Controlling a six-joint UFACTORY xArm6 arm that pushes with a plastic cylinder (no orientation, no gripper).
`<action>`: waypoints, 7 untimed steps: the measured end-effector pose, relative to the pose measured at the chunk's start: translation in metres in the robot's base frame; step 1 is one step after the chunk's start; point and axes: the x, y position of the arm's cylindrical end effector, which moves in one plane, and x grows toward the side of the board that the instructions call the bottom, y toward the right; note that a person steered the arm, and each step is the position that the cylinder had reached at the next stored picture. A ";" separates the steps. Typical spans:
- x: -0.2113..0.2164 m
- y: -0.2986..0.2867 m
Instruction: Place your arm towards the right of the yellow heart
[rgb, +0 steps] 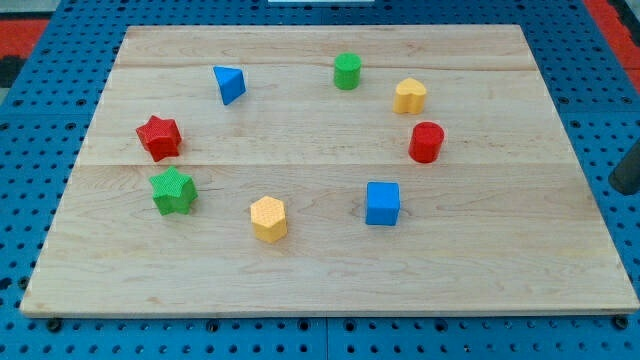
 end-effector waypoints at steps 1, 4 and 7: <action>0.000 -0.002; -0.052 -0.043; -0.159 -0.148</action>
